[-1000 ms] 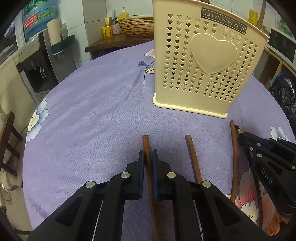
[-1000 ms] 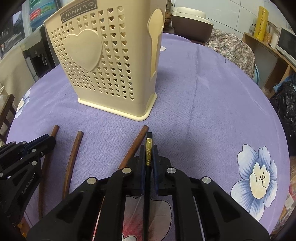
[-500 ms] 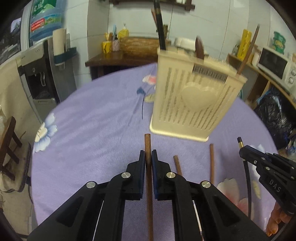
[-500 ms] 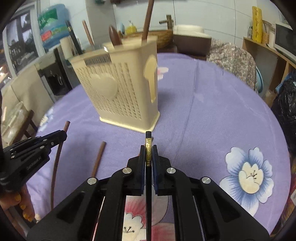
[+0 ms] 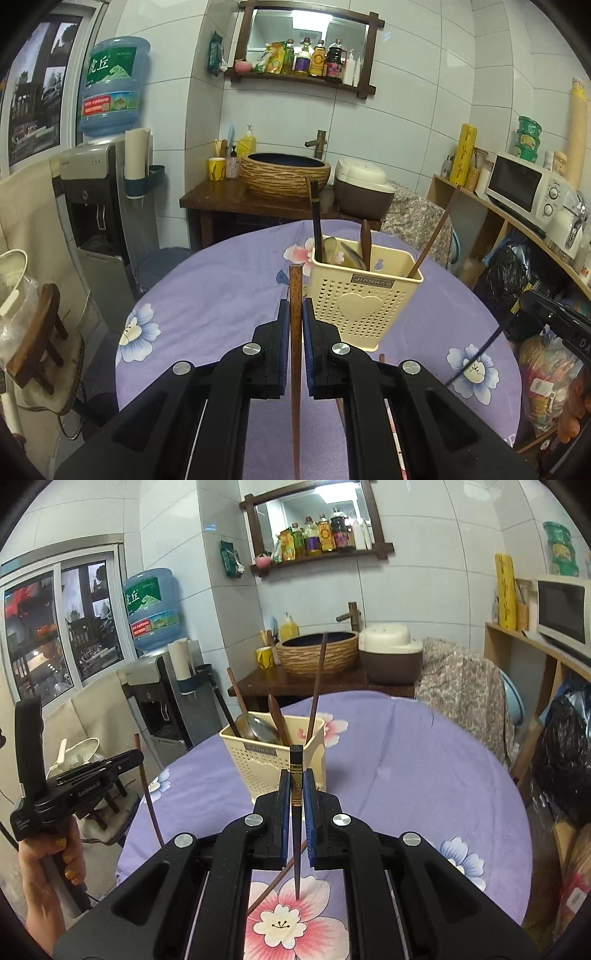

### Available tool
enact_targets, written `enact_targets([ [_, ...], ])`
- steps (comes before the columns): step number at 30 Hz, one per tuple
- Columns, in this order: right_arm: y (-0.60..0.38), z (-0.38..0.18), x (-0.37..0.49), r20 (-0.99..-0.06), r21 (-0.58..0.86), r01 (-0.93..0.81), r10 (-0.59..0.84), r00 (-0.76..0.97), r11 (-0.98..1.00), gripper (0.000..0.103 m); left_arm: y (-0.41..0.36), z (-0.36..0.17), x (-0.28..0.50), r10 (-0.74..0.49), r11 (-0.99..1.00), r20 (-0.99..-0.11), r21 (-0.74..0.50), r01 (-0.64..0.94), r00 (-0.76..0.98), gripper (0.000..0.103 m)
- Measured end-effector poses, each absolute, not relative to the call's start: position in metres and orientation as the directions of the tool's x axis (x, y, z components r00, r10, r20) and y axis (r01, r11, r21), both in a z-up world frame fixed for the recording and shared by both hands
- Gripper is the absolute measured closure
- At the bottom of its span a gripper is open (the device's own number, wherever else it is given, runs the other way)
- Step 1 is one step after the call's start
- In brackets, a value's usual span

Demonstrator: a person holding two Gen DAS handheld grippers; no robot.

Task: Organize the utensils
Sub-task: 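Lift the brown chopstick with the left gripper while the right gripper lifts the black chopstick over the basket, then lower both chopsticks into the basket and open both grippers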

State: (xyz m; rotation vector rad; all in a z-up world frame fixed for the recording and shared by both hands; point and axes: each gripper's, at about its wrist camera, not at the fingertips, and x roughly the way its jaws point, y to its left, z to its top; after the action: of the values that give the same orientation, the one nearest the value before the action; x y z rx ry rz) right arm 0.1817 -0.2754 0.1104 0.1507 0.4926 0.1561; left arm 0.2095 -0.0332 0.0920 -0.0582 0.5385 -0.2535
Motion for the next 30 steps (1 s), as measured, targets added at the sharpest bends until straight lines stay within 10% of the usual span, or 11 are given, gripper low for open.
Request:
enact_targets([
  [19, -0.270, 0.132, 0.178, -0.431, 0.159, -0.139, 0.196, 0.881, 0.977, 0.095, -0.025, 0.113, 0.212, -0.293, 0.956, -0.475, -0.158, 0.247, 0.830, 0.095],
  [30, -0.252, 0.220, 0.215, -0.310, 0.132, -0.159, 0.193, 0.931, 0.978, 0.095, -0.041, 0.212, 0.231, -0.359, 0.931, -0.324, -0.185, 0.314, 0.875, 0.095],
])
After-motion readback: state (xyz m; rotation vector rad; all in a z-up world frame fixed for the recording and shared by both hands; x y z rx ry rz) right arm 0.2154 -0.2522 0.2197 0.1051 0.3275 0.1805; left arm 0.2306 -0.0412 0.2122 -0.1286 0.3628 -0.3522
